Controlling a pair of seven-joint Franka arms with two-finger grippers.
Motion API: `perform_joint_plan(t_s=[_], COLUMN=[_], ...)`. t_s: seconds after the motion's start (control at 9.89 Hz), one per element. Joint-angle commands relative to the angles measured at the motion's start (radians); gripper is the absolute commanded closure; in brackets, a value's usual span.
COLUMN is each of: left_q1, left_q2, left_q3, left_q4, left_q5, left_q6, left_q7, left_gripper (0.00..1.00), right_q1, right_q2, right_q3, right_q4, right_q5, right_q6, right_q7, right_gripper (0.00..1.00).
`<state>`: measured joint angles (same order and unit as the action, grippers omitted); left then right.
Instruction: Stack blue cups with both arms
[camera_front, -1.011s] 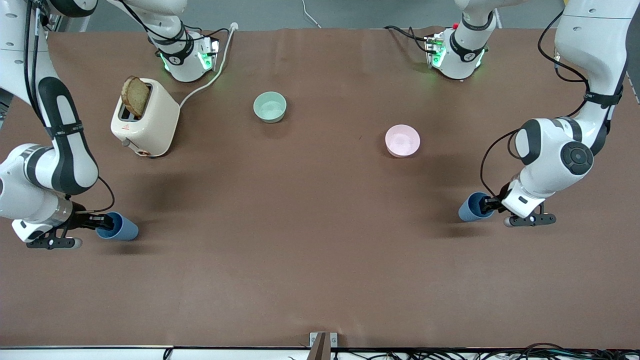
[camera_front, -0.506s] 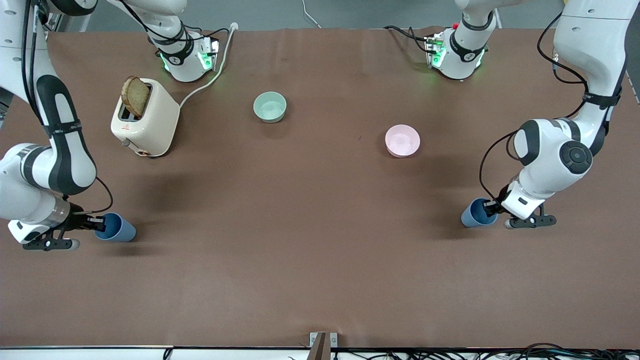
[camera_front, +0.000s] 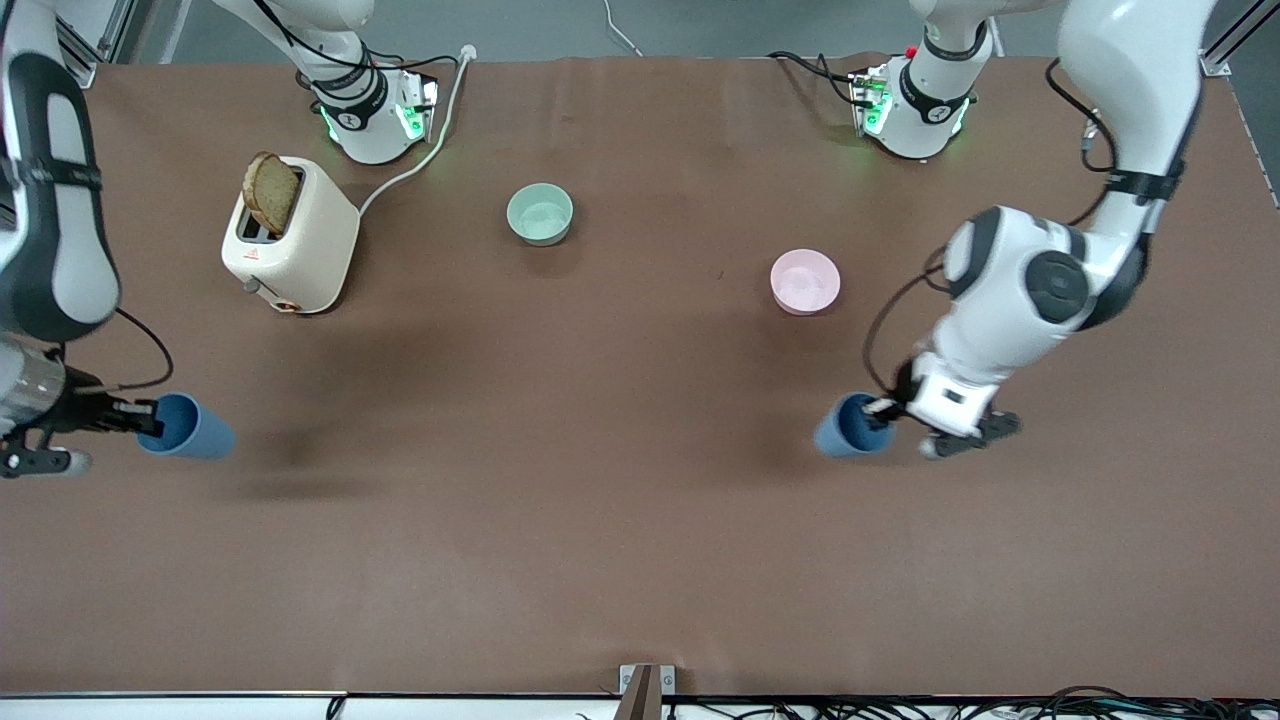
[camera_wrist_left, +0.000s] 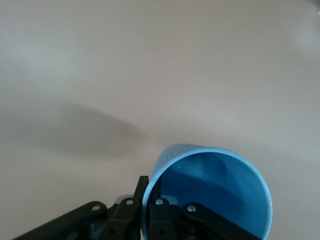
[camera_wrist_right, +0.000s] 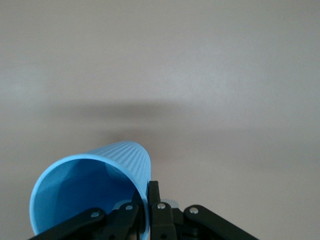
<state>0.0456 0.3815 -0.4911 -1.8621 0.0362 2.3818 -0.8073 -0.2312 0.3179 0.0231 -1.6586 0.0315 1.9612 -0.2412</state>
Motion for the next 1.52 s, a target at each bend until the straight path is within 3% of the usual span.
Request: perform_joint_plan(t_s=[0.0, 0.2, 0.61, 0.71, 0.81, 0.91, 1.11, 1.42], left_q1=[-0.183, -0.339, -0.688, -0.722, -0.724, -0.725, -0.719, -0.632], left_q2=[0.124, 0.221, 0.319, 0.327, 0.324, 0.31, 0.227, 0.015], left_q3=[0.012, 0.05, 0.32, 0.351, 0.354, 0.355, 0.353, 0.356], left_q4=[0.094, 0.177, 0.267, 0.276, 0.278, 0.279, 0.279, 0.291], left_q5=[0.016, 0.016, 0.014, 0.014, 0.014, 0.014, 0.016, 0.017], left_q6=[-0.013, -0.007, -0.006, -0.006, -0.006, -0.007, -0.039, -0.227], left_q7=[-0.259, -0.404, -0.526, -0.53, -0.532, -0.532, -0.53, -0.474], left_gripper=[1.0, 1.0, 1.0, 0.93, 0.41, 0.0, 0.0, 0.0], right_q1=[0.0, 0.056, 0.32, 0.372, 0.427, 0.469, 0.545, 0.669], right_q2=[-0.126, -0.174, -0.161, -0.149, -0.131, -0.108, -0.077, 0.008], right_q3=[0.003, 0.006, 0.004, 0.005, 0.003, 0.004, 0.003, 0.003], right_q4=[-0.032, -0.004, 0.114, 0.125, 0.125, 0.125, 0.125, 0.125], right_q5=[0.048, 0.068, 0.07, 0.07, 0.068, 0.07, 0.093, 0.175], right_q6=[-0.12, -0.214, -0.228, -0.223, -0.219, -0.209, -0.145, -0.061], right_q7=[-0.001, 0.109, 0.51, 0.587, 0.664, 0.703, 0.776, 0.909], right_gripper=[0.99, 0.99, 0.99, 0.99, 0.99, 0.99, 0.99, 0.99])
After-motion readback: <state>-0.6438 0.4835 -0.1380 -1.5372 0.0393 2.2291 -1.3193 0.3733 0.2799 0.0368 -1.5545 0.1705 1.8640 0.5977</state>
